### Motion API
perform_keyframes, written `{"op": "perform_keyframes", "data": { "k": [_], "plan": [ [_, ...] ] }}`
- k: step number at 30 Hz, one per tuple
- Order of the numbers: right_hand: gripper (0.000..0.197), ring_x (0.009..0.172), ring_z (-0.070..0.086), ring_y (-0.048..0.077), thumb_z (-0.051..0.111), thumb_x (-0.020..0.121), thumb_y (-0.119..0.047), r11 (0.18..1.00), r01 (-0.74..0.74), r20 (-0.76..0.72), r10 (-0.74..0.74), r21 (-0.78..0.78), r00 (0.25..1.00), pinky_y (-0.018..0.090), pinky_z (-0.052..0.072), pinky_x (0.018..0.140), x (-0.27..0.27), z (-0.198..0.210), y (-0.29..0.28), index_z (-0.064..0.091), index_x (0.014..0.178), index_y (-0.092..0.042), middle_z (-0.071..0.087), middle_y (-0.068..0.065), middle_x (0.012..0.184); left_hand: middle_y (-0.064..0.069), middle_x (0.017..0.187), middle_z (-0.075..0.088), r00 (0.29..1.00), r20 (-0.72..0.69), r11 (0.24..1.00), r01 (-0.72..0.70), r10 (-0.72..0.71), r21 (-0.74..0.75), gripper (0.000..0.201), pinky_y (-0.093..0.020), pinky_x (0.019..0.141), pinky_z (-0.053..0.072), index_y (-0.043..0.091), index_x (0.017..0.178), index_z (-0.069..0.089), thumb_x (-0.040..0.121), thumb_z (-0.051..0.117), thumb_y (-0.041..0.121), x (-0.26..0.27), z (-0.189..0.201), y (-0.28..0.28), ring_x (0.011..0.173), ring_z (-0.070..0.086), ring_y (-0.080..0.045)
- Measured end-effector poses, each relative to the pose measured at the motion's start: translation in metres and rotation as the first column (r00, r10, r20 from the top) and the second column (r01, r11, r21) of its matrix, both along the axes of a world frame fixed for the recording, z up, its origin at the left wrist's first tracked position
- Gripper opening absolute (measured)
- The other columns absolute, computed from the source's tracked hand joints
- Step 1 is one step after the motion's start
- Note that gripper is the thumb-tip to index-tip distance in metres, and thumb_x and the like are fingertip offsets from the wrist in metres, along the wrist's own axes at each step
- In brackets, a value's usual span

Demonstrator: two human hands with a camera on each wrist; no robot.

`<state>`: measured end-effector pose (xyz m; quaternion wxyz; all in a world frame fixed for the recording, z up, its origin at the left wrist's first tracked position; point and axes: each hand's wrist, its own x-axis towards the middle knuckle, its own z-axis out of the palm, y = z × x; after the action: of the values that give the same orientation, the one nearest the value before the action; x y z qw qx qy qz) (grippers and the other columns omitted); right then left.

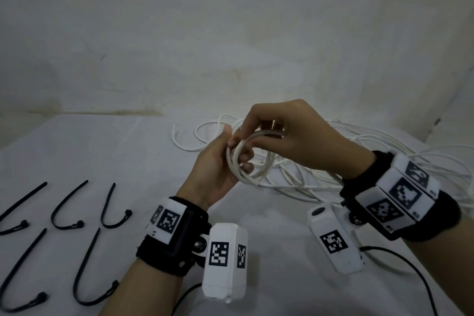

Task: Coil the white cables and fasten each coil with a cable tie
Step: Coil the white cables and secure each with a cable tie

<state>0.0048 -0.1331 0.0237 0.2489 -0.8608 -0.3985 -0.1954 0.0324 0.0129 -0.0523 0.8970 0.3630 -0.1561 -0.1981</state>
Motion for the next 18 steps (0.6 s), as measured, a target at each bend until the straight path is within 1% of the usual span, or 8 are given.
{"op": "perform_keyframes", "data": {
  "k": [2,4,6,8,11,13,16,18],
  "plan": [
    [0.009,0.058,0.053,0.007,0.070,0.081,-0.004,0.999,0.024,-0.007,-0.024,0.028,1.000,0.009,0.038,0.057,0.004,-0.001,0.001,0.068,0.083,-0.012,0.057,-0.024,0.069,0.004,0.053,0.037,0.998,0.025,0.998,0.049,-0.050,0.033,0.056,-0.015,0.041,0.034,0.017,0.058,0.051,0.103,0.023,0.034,-0.002,0.000,-0.003,0.044,0.035,-0.006],
    [0.008,0.057,0.051,0.010,0.071,0.080,-0.005,0.997,0.047,-0.004,-0.047,0.058,0.999,0.010,0.037,0.056,0.009,-0.002,0.000,0.068,0.081,-0.012,0.059,-0.020,0.069,0.005,0.051,0.036,0.994,0.041,0.994,0.101,-0.102,0.036,0.056,-0.014,0.035,0.030,0.018,0.057,0.055,0.101,0.026,0.035,-0.003,-0.001,-0.004,0.038,0.031,-0.003],
    [0.005,0.059,0.051,0.012,0.073,0.080,-0.008,0.993,0.064,-0.002,-0.064,0.097,0.998,0.011,0.038,0.057,0.014,-0.003,-0.004,0.070,0.082,-0.012,0.063,-0.012,0.074,0.005,0.048,0.033,0.992,0.036,0.992,0.123,-0.124,0.013,0.045,-0.012,0.031,0.025,0.017,0.058,0.052,0.093,0.034,0.037,-0.004,-0.002,-0.004,0.034,0.028,-0.002],
    [0.006,0.063,0.051,0.011,0.074,0.079,-0.014,0.987,0.091,0.033,-0.096,0.131,0.995,0.011,0.038,0.059,0.019,-0.006,-0.009,0.072,0.085,-0.014,0.062,-0.005,0.076,0.006,0.045,0.031,0.991,0.010,0.990,0.136,-0.135,-0.029,0.038,-0.012,0.029,0.021,0.016,0.058,0.046,0.089,0.037,0.038,-0.002,-0.002,-0.003,0.030,0.026,-0.001],
    [0.015,0.064,0.049,0.004,0.071,0.080,-0.022,0.975,0.130,0.146,-0.157,0.180,0.977,0.010,0.036,0.061,0.028,-0.017,-0.015,0.075,0.094,-0.017,0.059,-0.002,0.077,0.007,0.042,0.029,0.993,-0.006,0.992,0.116,-0.117,-0.054,0.042,-0.012,0.028,0.017,0.017,0.055,0.046,0.090,0.037,0.038,0.000,-0.002,-0.001,0.028,0.025,0.000],
    [0.021,0.069,0.053,0.006,0.067,0.083,-0.022,0.970,0.131,0.191,-0.170,0.203,0.967,0.011,0.038,0.062,0.032,-0.025,-0.014,0.074,0.102,-0.017,0.061,0.001,0.081,0.007,0.040,0.028,0.996,-0.016,0.995,0.085,-0.086,-0.048,0.051,-0.013,0.028,0.015,0.018,0.053,0.046,0.095,0.031,0.040,0.000,0.000,-0.001,0.028,0.023,0.000],
    [0.028,0.069,0.061,0.010,0.065,0.084,-0.016,0.979,0.089,0.161,-0.119,0.183,0.980,0.018,0.048,0.065,0.032,-0.034,-0.012,0.070,0.112,-0.013,0.067,0.004,0.084,0.008,0.040,0.026,1.000,-0.014,0.999,0.019,-0.019,-0.051,0.058,-0.013,0.028,0.014,0.018,0.051,0.045,0.098,0.024,0.046,0.000,0.001,-0.001,0.028,0.022,0.000],
    [0.029,0.061,0.064,0.010,0.065,0.083,-0.009,0.981,0.065,0.130,-0.090,0.185,0.987,0.020,0.053,0.062,0.033,-0.034,-0.013,0.069,0.112,-0.009,0.067,-0.001,0.077,0.008,0.041,0.025,1.000,-0.009,0.999,-0.014,0.014,-0.041,0.057,-0.013,0.029,0.016,0.018,0.054,0.042,0.096,0.023,0.051,-0.001,0.001,-0.003,0.030,0.021,-0.001]
  ]
}}
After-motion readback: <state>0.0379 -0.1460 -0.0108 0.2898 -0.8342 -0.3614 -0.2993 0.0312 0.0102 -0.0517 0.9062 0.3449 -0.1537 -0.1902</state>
